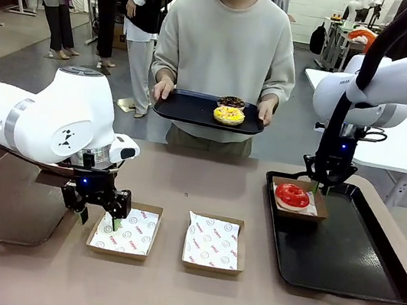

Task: Individually package the donuts and arrange them on the tray.
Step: Place the picked Paper togo box on the Handle tray while simultaneously picking up another Paper togo box from the table with the other hand.

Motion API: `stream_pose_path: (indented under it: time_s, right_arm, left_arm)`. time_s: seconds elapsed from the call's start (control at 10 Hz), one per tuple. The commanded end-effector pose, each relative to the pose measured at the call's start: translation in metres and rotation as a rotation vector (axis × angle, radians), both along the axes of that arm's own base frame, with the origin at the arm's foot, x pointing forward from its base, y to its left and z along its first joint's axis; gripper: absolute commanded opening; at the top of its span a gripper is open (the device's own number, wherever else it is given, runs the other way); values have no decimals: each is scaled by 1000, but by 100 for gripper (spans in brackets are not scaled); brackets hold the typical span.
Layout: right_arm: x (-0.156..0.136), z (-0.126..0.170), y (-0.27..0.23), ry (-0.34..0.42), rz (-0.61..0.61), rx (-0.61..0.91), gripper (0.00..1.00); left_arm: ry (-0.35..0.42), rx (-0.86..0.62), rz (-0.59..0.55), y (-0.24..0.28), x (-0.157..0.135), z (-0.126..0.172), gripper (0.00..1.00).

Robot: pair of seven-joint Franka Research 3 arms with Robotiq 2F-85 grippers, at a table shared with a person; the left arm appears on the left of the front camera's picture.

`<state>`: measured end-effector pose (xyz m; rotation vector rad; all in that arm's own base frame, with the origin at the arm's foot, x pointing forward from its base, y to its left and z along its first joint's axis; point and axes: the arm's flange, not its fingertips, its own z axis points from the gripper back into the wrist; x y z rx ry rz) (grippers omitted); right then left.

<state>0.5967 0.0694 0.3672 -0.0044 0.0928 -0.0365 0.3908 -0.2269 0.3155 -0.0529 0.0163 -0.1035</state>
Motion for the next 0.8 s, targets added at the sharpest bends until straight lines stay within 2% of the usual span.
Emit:
stream_pose_path:
  time_s: [0.0,0.1,0.2,0.3,0.7]
  right_arm:
    - [6,1,-3,19,7,38,100]
    - [6,1,-3,18,5,40,100]
    - [6,1,-3,21,4,40,95]
    - [6,1,-4,23,2,42,100]
    - [6,4,-5,22,-4,58,100]
  left_arm:
    - [-15,7,35,0,3,2,0]
    - [-10,2,40,2,4,2,26]
    - [-8,1,43,2,5,2,16]
    - [-7,0,46,2,5,2,0]
    - [5,-5,54,2,7,2,0]
